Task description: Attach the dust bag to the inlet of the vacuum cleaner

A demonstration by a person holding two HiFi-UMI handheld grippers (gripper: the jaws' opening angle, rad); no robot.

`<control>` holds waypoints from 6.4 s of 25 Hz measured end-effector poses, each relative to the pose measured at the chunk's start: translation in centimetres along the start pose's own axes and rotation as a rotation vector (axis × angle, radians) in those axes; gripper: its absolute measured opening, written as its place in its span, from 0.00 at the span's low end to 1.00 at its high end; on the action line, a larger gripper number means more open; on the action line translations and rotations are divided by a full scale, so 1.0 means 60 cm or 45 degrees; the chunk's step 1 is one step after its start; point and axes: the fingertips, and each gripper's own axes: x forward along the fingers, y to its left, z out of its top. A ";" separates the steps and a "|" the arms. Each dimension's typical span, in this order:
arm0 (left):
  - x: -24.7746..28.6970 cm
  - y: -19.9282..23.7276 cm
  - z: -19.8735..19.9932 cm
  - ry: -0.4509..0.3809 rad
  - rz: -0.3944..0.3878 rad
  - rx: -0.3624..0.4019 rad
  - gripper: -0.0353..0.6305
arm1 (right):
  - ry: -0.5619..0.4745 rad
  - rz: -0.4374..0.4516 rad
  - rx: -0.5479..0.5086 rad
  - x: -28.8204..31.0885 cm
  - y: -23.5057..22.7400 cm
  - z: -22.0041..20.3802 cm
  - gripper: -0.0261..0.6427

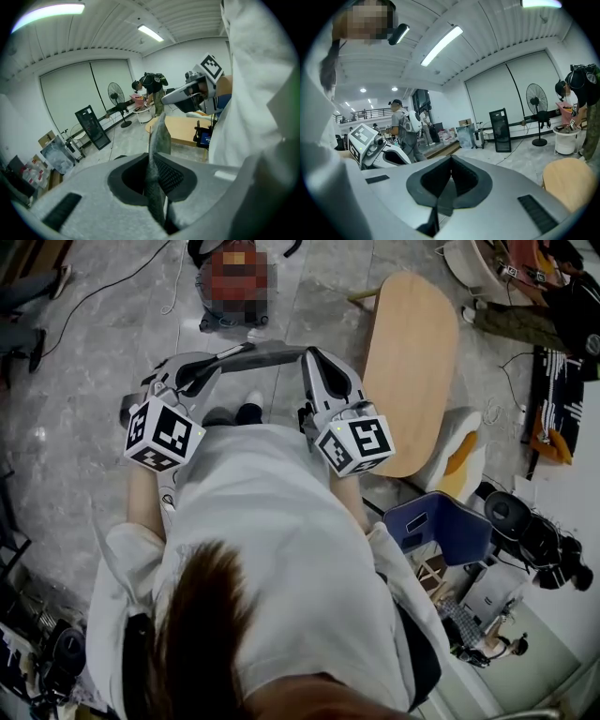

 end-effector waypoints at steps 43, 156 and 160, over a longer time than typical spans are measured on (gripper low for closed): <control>0.200 0.244 0.006 -0.024 -0.374 0.041 0.11 | 0.021 -0.146 0.041 0.281 -0.157 0.118 0.04; 0.786 0.031 -0.587 0.606 -0.549 -0.333 0.12 | 1.438 0.881 -0.949 0.518 -0.318 -0.835 0.09; 0.790 0.033 -0.591 0.605 -0.525 -0.269 0.12 | 1.405 0.869 -0.944 0.521 -0.322 -0.843 0.09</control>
